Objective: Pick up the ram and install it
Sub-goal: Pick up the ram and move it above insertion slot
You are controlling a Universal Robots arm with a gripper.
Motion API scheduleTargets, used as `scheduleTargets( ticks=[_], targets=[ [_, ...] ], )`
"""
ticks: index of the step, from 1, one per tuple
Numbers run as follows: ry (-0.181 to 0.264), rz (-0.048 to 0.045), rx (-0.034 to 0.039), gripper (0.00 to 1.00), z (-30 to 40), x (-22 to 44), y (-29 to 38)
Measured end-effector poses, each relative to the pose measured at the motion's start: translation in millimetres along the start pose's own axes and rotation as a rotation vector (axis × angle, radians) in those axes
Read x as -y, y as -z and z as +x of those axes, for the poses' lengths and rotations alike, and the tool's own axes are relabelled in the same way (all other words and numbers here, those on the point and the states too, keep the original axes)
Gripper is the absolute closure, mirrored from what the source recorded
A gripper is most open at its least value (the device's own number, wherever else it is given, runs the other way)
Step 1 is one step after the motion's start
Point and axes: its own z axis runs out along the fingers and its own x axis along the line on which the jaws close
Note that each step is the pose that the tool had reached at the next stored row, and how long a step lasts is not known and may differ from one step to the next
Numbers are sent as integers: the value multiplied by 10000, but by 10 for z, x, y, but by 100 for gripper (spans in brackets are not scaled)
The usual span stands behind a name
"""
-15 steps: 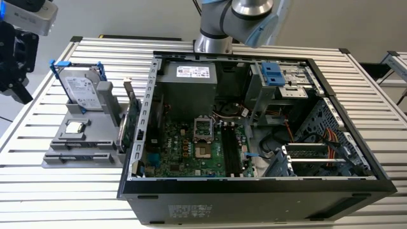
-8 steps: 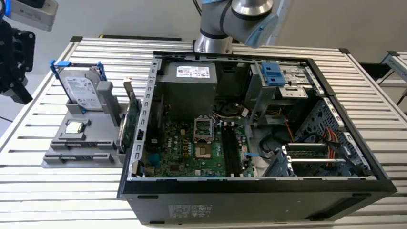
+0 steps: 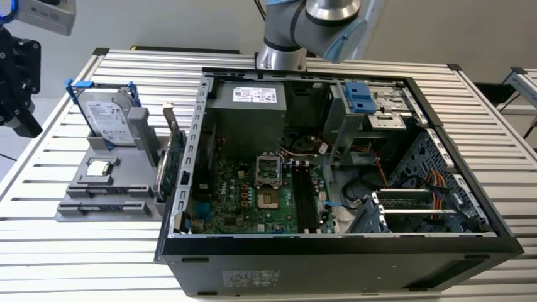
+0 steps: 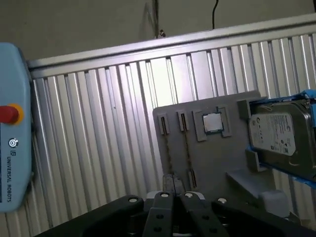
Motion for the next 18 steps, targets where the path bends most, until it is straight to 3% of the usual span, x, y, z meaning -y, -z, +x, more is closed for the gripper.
scheduleTargets(
  ticks=[18],
  targets=[
    [2993,29,-135,100,0,0,0]
  ],
)
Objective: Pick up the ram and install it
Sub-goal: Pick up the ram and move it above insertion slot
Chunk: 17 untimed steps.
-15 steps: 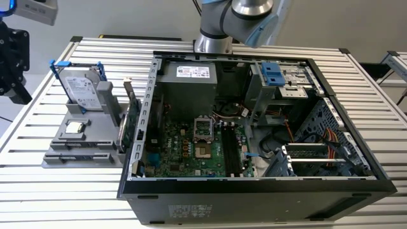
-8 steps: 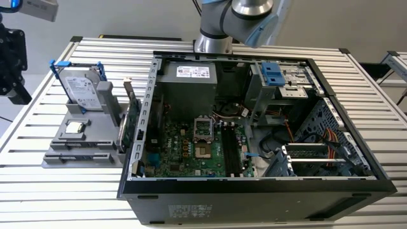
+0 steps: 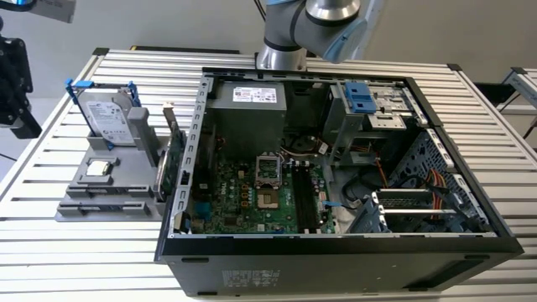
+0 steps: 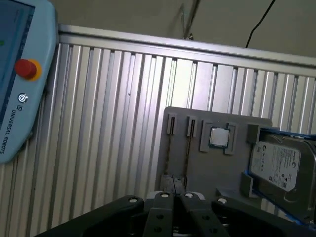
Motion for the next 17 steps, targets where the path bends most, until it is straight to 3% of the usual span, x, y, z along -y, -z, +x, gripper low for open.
scheduleTargets(
  ticks=[4,14,15,17],
  targets=[
    [468,1,-20,100,0,0,0],
    [474,-17,-17,100,0,0,0],
    [474,-19,-17,0,0,0,0],
    [474,-21,-17,0,0,0,0]
  ],
)
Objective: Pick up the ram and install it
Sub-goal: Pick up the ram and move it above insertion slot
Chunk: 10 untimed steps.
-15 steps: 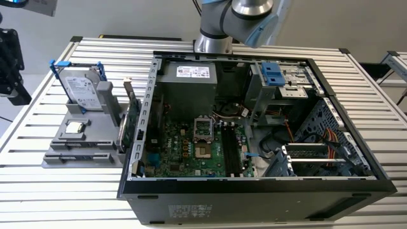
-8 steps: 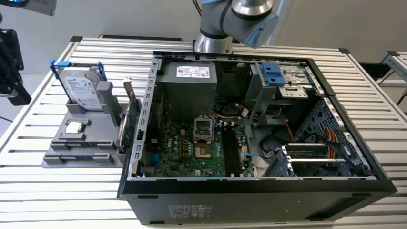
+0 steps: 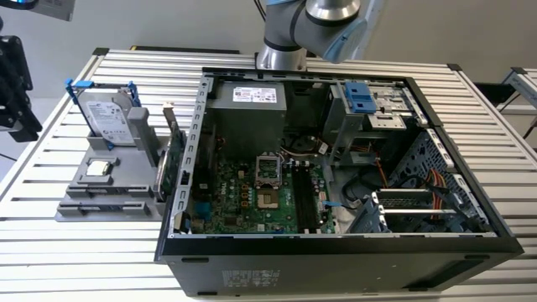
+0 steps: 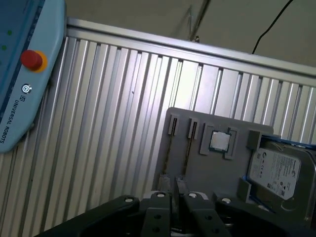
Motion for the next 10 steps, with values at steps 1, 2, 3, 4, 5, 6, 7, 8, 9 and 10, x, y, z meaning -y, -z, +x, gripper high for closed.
scheduleTargets(
  ticks=[1,2,3,4,5,6,7,8,9,10],
  targets=[
    [0,-1,0,0,0,0,0],
    [0,-3,1,0,0,0,0],
    [0,-5,1,0,0,0,0],
    [-1,-6,1,0,-1,0,0],
    [-1,-8,1,0,-1,0,0],
    [-1,-9,2,0,-1,0,0],
    [-1,-11,2,0,-1,0,0],
    [-1,-12,2,0,-1,-1,0],
    [-1,-14,3,0,-1,-1,0],
    [-1,-15,3,0,-1,-1,0]
  ],
)
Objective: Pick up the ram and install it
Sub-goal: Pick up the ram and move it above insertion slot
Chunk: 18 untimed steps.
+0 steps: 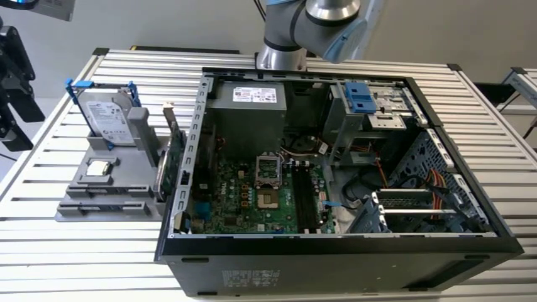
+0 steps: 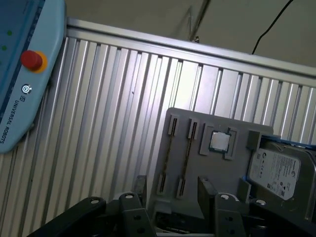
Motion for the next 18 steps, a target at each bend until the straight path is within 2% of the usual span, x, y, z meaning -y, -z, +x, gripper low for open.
scheduleTargets(
  ticks=[5,13,18],
  targets=[
    [-15,-4,2,0,-2,2,0],
    [-537,-3,25,0,-23,6,-33],
    [-649,2,30,0,-39,11,-71]
  ],
)
